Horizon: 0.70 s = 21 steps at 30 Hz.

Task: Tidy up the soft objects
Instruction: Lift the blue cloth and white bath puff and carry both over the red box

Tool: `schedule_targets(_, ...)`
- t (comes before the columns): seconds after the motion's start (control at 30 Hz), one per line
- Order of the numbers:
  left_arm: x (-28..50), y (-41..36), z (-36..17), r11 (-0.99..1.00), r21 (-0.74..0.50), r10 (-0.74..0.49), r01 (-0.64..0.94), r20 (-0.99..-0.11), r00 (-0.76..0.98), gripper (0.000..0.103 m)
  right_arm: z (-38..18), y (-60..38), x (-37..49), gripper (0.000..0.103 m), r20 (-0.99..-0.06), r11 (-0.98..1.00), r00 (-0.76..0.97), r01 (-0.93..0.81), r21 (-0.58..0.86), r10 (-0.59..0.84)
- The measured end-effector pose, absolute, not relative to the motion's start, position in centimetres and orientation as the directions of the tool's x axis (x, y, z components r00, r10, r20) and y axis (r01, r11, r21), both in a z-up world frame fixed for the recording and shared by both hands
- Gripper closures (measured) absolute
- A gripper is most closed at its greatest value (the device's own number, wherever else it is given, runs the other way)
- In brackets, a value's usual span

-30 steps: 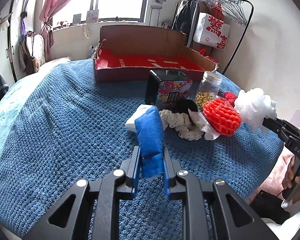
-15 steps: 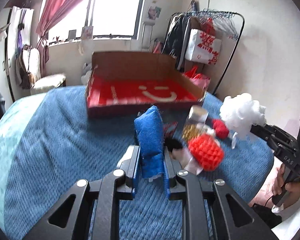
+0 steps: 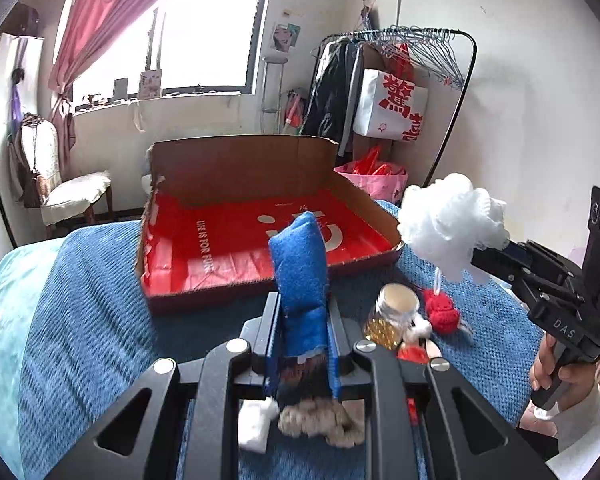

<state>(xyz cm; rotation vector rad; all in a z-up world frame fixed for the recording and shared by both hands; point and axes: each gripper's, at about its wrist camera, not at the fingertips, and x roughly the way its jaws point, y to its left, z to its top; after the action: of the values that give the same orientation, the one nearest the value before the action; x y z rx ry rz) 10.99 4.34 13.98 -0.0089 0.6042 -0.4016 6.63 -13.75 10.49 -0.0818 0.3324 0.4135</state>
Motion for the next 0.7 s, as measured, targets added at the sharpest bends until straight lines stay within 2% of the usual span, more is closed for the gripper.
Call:
schedule_targets(0.33, 19.3, 3.4, 14.4, 0.895, -0.135, -0.408, 0.424, -0.632, 0.659, 0.082, 12.1, -12.6, 14.7, 0.077, -0.405, 0.873, 0.805, -0.487, -0.033, 0.433)
schedule_targets(0.47, 23.6, 2.8, 14.2, 0.896, -0.124, -0.388, 0.426, -0.683, 0.619, 0.082, 12.4, -11.5, 19.4, 0.077, -0.485, 0.856, 0.759, -0.516, -0.043, 0.434)
schedule_targets(0.7, 31.3, 1.1, 13.0, 0.905, -0.088, -0.326, 0.415, -0.770, 0.548, 0.082, 10.9, -8.6, 29.1, 0.077, -0.654, 0.861, 0.678, -0.503, -0.078, 0.337)
